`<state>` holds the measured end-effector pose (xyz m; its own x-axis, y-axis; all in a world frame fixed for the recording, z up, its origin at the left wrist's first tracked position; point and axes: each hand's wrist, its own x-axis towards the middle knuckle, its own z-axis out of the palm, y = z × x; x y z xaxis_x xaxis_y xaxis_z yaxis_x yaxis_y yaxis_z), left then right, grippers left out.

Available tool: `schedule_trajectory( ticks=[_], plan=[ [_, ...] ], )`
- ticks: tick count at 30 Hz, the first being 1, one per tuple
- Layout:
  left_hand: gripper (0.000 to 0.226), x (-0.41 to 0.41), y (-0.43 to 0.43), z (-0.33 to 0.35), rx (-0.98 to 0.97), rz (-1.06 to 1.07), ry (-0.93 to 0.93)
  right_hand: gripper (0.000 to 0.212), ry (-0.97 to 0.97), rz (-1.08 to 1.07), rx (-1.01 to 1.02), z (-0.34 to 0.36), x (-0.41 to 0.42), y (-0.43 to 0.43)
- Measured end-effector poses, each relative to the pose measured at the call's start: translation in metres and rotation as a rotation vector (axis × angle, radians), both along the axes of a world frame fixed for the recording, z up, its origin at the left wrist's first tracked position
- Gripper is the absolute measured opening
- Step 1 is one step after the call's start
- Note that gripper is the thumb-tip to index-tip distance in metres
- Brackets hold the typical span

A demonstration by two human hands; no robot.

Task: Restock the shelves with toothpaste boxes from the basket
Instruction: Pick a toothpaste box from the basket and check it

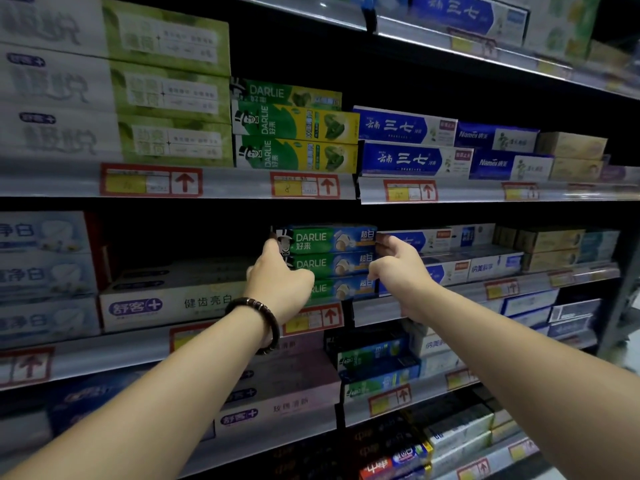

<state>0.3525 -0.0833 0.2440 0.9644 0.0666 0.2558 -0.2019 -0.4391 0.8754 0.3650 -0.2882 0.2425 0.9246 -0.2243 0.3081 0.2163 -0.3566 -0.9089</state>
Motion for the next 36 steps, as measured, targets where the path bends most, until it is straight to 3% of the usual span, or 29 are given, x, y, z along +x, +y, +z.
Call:
schedule_trajectory(
  ticks=[12,26,36],
  plan=[
    [0.077,-0.016,0.002,0.007,-0.169,-0.024,-0.028,0.081,0.029,-0.049,0.044,-0.001,-0.007,-0.002],
    [0.068,-0.053,0.027,-0.011,-0.18,0.029,0.002,0.06,0.108,-0.042,0.058,-0.015,-0.063,0.002],
    [0.054,-0.121,0.059,-0.05,-0.211,-0.066,0.168,0.052,0.212,0.038,0.202,-0.056,-0.14,0.02]
  ],
)
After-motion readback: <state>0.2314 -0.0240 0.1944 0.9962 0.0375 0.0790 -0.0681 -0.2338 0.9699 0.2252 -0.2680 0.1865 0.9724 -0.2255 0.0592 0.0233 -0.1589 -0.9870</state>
